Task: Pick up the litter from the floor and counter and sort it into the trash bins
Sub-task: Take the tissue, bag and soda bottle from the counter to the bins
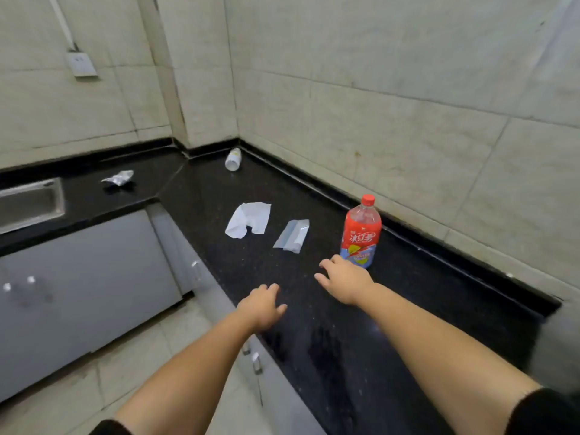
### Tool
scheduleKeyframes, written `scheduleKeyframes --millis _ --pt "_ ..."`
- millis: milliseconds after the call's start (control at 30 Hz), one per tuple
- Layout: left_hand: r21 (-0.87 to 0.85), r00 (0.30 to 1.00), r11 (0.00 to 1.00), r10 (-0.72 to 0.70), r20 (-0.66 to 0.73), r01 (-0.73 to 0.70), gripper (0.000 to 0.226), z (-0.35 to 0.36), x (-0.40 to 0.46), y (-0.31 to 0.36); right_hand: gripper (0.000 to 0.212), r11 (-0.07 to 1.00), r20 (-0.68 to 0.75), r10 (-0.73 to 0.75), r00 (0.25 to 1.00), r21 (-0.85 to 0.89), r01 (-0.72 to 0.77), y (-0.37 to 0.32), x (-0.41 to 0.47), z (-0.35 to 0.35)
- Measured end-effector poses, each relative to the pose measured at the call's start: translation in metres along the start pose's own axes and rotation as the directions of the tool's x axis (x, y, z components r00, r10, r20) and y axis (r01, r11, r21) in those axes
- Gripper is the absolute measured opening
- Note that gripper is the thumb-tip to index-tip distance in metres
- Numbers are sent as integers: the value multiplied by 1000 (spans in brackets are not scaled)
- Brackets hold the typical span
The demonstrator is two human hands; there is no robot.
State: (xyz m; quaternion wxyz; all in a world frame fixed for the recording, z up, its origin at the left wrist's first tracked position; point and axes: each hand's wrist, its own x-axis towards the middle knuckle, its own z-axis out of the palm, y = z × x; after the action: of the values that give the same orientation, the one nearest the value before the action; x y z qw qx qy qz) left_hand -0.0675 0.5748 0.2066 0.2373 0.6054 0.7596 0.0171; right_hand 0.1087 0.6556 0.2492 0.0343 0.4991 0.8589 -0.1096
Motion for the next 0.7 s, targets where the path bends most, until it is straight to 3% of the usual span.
scheduleKeyframes --millis 200,267,433,700 --pt "52 978 978 201 52 -204 48 -53 107 18 37 989 -393 133 910 -11 -149 32 70 -60" --pt "64 965 964 253 66 -257 47 -65 139 27 42 967 -417 229 879 -1 -253 48 87 -71" --pt "94 953 954 271 132 -285 63 -65 211 35 54 907 -300 416 858 68 -416 88 124 -71" --pt "212 964 954 166 208 -211 69 -34 292 23 25 927 -536 338 774 46 -373 107 152 -48"
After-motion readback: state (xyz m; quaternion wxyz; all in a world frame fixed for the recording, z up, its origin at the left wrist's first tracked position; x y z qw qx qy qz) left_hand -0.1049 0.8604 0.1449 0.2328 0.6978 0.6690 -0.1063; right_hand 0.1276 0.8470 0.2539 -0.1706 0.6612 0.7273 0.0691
